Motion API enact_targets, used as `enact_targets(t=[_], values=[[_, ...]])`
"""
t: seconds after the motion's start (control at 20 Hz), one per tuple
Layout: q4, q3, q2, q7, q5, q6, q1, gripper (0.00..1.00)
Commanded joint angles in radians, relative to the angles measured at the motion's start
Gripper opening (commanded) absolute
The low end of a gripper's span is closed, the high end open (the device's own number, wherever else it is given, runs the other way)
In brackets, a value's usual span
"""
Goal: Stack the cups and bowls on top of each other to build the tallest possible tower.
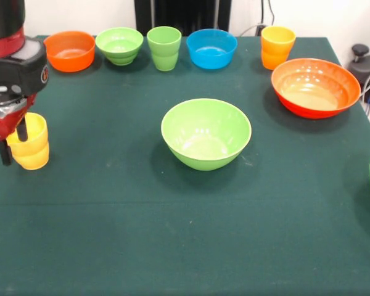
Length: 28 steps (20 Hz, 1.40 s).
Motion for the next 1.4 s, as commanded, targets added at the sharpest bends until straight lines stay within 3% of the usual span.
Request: enact_targets(t=[0.05, 0.5, 0.9, 0.95, 1.4], values=[[-0.099, 0.1, 0.129, -0.041, -0.063, 0.045, 0.022, 1.0], [-0.202, 0.092, 0.219, -0.056, -0.062, 0.016, 0.002, 1.0], [-0.177, 0.07, 0.194, -0.016, -0.045, 0.064, 0.019, 1.0], [-0.167, 0.075, 0.185, -0.007, -0.036, 0.072, 0.019, 0.0], [-0.181, 0.064, 0.16, 0.066, 0.004, 0.18, 0.014, 0.0]])
